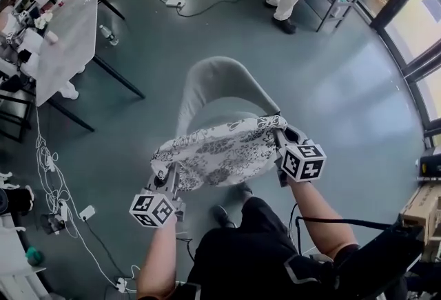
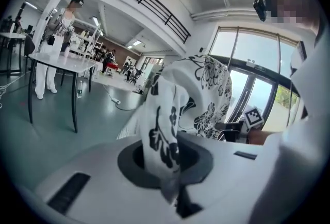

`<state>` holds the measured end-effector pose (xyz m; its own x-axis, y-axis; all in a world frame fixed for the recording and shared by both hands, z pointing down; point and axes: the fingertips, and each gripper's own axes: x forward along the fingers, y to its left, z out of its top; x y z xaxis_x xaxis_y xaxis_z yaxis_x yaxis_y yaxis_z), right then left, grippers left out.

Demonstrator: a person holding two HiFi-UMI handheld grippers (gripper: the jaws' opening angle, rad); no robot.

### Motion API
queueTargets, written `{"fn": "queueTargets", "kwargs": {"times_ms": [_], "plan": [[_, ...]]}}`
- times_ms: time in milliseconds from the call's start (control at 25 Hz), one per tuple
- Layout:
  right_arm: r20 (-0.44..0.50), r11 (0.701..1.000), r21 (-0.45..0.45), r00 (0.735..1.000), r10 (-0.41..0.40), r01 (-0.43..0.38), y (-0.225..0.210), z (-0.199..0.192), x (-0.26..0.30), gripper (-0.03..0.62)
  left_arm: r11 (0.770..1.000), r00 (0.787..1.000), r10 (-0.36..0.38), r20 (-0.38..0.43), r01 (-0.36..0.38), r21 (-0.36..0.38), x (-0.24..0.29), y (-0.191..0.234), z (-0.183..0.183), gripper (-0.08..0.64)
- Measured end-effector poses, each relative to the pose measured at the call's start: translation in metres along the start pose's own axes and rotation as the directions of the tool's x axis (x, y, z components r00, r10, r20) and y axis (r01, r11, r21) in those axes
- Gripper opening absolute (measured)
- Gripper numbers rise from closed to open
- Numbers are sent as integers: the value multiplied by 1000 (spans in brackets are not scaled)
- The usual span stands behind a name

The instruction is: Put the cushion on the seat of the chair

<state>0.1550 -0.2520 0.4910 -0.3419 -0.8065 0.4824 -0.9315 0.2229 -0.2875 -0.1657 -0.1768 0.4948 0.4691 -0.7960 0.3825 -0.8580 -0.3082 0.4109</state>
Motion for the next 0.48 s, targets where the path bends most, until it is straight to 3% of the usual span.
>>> {"fn": "queueTargets", "kwargs": {"times_ms": [240, 480], "plan": [[-137, 999, -20, 990, -44, 41, -43, -55, 36, 25, 1000, 992, 17, -126, -19, -21, 46, 13, -58, 18], [-253, 996, -46, 964, -84, 75, -72, -115, 66, 25, 998, 970, 35, -241, -47, -44, 73, 30, -118, 20]]}}
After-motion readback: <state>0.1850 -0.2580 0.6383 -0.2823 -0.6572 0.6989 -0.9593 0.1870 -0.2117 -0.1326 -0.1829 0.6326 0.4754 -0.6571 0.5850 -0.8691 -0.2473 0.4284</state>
